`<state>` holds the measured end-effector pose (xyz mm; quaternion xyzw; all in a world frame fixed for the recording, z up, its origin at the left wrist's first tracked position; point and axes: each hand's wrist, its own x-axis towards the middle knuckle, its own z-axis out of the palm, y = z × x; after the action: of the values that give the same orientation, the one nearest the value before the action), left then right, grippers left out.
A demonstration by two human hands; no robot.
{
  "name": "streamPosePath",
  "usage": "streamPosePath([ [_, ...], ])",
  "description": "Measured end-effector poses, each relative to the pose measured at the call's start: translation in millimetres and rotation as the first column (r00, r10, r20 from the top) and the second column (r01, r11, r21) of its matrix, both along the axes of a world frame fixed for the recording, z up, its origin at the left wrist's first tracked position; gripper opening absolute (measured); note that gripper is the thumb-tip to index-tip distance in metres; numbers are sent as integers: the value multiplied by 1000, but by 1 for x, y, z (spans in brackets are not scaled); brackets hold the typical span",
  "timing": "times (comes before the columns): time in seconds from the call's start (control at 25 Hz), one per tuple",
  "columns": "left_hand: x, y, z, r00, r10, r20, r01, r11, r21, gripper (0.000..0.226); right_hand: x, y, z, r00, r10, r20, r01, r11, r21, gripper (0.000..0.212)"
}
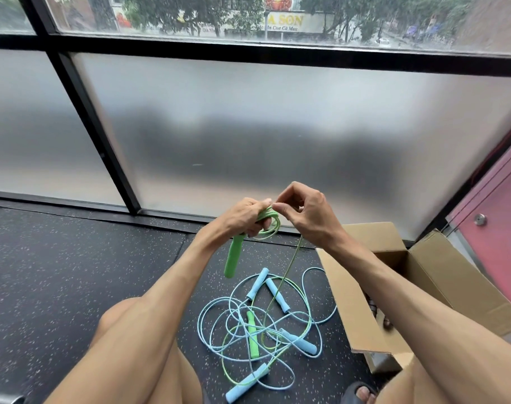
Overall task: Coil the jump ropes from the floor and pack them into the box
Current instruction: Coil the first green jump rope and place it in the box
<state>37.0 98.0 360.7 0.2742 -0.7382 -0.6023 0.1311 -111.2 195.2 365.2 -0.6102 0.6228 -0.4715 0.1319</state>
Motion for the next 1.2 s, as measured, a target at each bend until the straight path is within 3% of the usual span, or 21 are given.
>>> streamPosePath([
  [0.16, 4, -1, 4, 983, -49, -179, 97, 958, 268, 50, -7, -5, -4, 980, -44, 192, 28, 996, 86, 23],
  [0.32, 5, -7, 5, 947, 3, -322, 146, 887, 437, 44, -5, -5, -13, 911, -25, 413, -92, 961, 261, 25],
  [0.48, 11, -14, 11, 871, 120, -475, 180, 823, 539, 42, -1, 3, -37, 919, 117, 378, -329, 755, 568, 15],
  [0.6, 12, -16, 14, 808, 196, -556, 193, 803, 564, 41, 7, 7, -54, 892, 161, 422, -417, 650, 635, 14],
  [0.8, 14, -24, 12, 717, 423, -554, 30, 776, 631, 43, 11, 5, -57, 897, 55, 438, -371, 634, 679, 16],
  [0.96, 18, -31, 12, 650, 526, -548, -96, 773, 628, 39, 13, 6, -53, 921, 26, 390, -294, 702, 649, 4],
  [1.08, 18, -35, 9, 617, 554, -559, -294, 821, 490, 35, 9, 3, -40, 935, 41, 353, -243, 799, 551, 11],
  [1.2, 15, -35, 4, 648, 544, -533, -469, 837, 283, 32, 8, 0, -25, 957, 88, 277, -216, 852, 477, 14],
])
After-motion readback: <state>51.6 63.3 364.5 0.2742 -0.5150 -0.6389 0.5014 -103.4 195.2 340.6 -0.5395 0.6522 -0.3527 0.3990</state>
